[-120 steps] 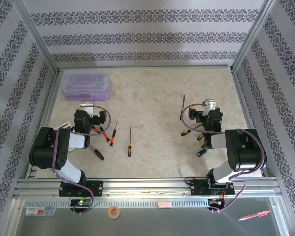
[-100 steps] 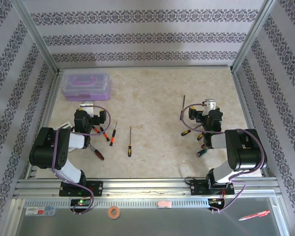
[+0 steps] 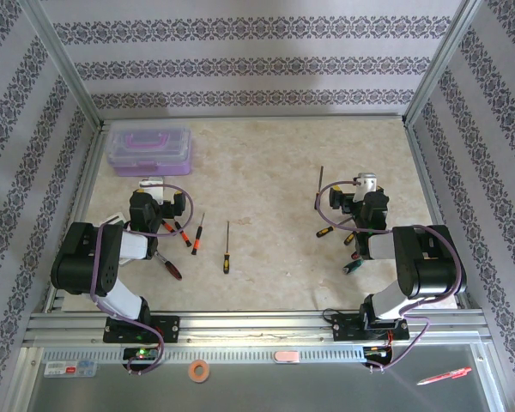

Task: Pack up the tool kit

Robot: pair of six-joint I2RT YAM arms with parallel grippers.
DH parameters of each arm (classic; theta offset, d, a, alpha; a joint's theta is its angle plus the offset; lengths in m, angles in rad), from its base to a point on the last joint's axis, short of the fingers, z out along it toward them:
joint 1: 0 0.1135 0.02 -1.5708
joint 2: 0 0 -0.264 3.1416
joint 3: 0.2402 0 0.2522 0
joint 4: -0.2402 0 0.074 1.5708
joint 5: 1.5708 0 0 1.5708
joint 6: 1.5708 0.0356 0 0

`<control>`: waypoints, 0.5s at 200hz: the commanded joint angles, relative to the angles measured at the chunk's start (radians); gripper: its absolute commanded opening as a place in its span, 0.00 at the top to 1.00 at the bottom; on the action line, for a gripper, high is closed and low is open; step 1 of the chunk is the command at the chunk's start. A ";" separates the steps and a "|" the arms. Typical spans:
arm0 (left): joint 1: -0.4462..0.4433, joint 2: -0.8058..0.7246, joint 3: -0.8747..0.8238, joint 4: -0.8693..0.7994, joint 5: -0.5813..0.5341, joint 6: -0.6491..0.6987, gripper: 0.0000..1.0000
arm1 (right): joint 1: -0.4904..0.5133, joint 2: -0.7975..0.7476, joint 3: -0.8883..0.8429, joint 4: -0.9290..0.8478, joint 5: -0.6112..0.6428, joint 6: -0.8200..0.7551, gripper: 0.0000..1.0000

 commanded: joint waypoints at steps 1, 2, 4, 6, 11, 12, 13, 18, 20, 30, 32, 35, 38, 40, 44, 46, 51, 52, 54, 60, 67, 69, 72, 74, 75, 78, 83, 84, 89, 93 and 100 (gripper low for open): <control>0.012 -0.001 0.005 0.010 0.012 0.010 0.01 | 0.002 -0.008 0.017 0.015 -0.015 0.004 0.02; 0.012 -0.001 0.005 0.010 0.012 0.010 0.01 | 0.002 -0.008 0.017 0.015 -0.015 0.004 0.02; 0.012 -0.001 0.004 0.010 0.012 0.009 0.01 | 0.002 -0.009 0.017 0.014 -0.015 0.003 0.02; 0.012 -0.001 0.004 0.010 0.012 0.010 0.01 | 0.002 -0.009 0.017 0.015 -0.015 0.003 0.02; 0.012 -0.001 0.005 0.010 0.012 0.010 0.01 | 0.002 -0.009 0.017 0.015 -0.015 0.004 0.02; 0.012 -0.001 0.005 0.009 0.012 0.010 0.00 | 0.002 -0.009 0.017 0.015 -0.015 0.003 0.02; 0.012 -0.001 0.005 0.010 0.012 0.010 0.01 | 0.002 -0.009 0.017 0.014 -0.015 0.003 0.02; 0.012 -0.001 0.004 0.010 0.012 0.010 0.01 | 0.002 -0.009 0.017 0.015 -0.015 0.003 0.02; 0.012 -0.001 0.004 0.010 0.012 0.010 0.01 | 0.002 -0.008 0.017 0.015 -0.015 0.005 0.02; 0.012 -0.001 0.005 0.010 0.012 0.010 0.01 | 0.002 -0.009 0.017 0.015 -0.015 0.003 0.02; 0.012 -0.001 0.004 0.009 0.013 0.010 0.01 | 0.002 -0.009 0.017 0.015 -0.015 0.004 0.02; 0.012 -0.001 0.005 0.009 0.012 0.010 0.01 | 0.002 -0.009 0.017 0.014 -0.015 0.004 0.02; 0.012 -0.001 0.004 0.010 0.013 0.010 0.01 | 0.002 -0.009 0.017 0.014 -0.015 0.004 0.02; 0.012 -0.001 0.005 0.009 0.013 0.010 0.01 | 0.002 -0.009 0.017 0.014 -0.015 0.003 0.02; 0.013 -0.001 0.004 0.009 0.012 0.010 0.01 | 0.002 -0.009 0.017 0.014 -0.015 0.005 0.02; 0.012 -0.001 0.004 0.010 0.012 0.010 0.01 | 0.002 -0.009 0.017 0.014 -0.016 0.005 0.02; 0.013 -0.001 0.005 0.010 0.012 0.010 0.01 | 0.002 -0.009 0.017 0.014 -0.015 0.005 0.02; 0.012 -0.001 0.005 0.010 0.013 0.010 0.01 | 0.002 -0.009 0.017 0.014 -0.015 0.004 0.02; 0.012 -0.001 0.006 0.010 0.013 0.010 0.01 | 0.002 -0.009 0.017 0.014 -0.015 0.004 0.02; 0.012 -0.001 0.006 0.009 0.015 0.009 0.01 | 0.001 -0.009 0.019 0.013 -0.017 0.005 0.02; 0.012 -0.002 0.006 0.007 0.017 0.007 0.01 | -0.002 -0.009 0.019 0.012 -0.022 0.009 0.02; 0.012 -0.001 0.007 0.006 0.018 0.007 0.01 | -0.002 -0.009 0.019 0.012 -0.024 0.009 0.02; 0.012 -0.001 0.007 0.005 0.019 0.007 0.01 | -0.004 -0.009 0.019 0.012 -0.025 0.012 0.02; 0.013 -0.001 0.007 0.004 0.020 0.007 0.01 | -0.005 -0.009 0.019 0.012 -0.027 0.012 0.02; 0.013 -0.001 0.007 0.004 0.021 0.006 0.01 | -0.005 -0.009 0.019 0.012 -0.027 0.012 0.02; 0.014 -0.001 0.007 0.004 0.022 0.006 0.01 | -0.007 -0.008 0.019 0.012 -0.029 0.015 0.02; 0.014 -0.001 0.007 0.005 0.022 0.006 0.01 | -0.010 -0.009 0.019 0.012 -0.032 0.017 0.02; 0.014 -0.001 0.007 0.005 0.022 0.006 0.01 | -0.010 -0.009 0.019 0.012 -0.033 0.018 0.02; 0.014 -0.001 0.008 0.005 0.022 0.006 0.01 | -0.012 -0.009 0.019 0.012 -0.035 0.020 0.02; 0.014 -0.001 0.007 0.005 0.018 0.004 0.01 | -0.013 -0.007 0.020 0.012 -0.035 0.021 0.02; 0.014 -0.001 0.009 0.005 -0.013 -0.005 0.01 | -0.013 -0.008 0.020 0.011 -0.034 0.021 0.02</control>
